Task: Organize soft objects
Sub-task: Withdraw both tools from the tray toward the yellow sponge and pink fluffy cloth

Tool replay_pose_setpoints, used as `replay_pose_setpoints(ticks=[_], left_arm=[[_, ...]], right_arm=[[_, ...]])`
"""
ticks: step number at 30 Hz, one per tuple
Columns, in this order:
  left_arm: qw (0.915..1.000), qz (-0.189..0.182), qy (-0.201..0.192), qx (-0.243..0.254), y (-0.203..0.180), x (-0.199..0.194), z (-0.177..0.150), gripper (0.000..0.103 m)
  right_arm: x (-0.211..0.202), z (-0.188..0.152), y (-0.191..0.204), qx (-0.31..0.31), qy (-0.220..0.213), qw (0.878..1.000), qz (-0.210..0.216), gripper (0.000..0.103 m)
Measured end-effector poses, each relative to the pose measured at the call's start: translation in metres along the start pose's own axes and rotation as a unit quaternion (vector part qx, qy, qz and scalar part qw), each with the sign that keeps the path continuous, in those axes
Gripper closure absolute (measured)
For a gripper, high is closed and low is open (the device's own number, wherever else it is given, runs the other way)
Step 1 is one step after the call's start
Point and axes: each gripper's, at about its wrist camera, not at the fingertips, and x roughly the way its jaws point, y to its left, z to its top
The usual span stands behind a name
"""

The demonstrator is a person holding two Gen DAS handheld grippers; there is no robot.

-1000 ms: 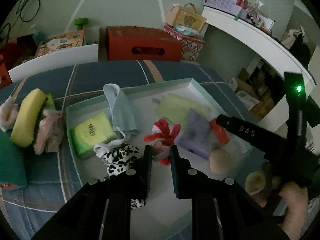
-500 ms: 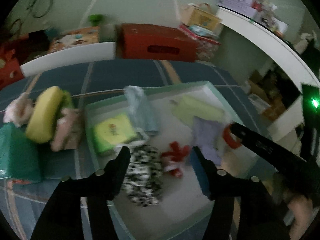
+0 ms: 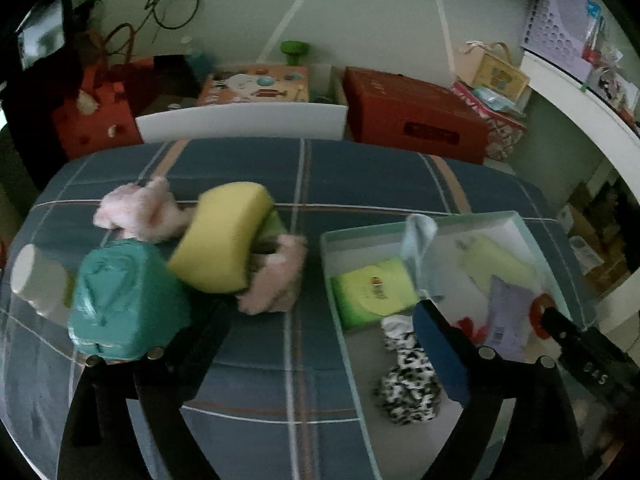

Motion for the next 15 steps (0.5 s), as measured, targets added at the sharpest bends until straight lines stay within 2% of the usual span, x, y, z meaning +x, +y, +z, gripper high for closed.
replay_pose_setpoints(ticks=[4,9,15], left_arm=[[0.9999,0.011,0.006,0.004,0.010,-0.007,0.001,0.009],[0.9994,0.031,-0.007,0.011,0.023,-0.022,0.004,0.009],[0.9991,0.042,0.009,-0.004,0.051,-0.026,0.005,0.009]], right_arm=[[-0.001,-0.002,0.008,-0.003,0.003,1.000,0.014,0.000],[-0.007,-0.005,0.022,-0.020,-0.001,1.000,0.017,0.000],[-0.012,-0.008,0.040,-0.031,-0.002,0.999,0.039,0.000]])
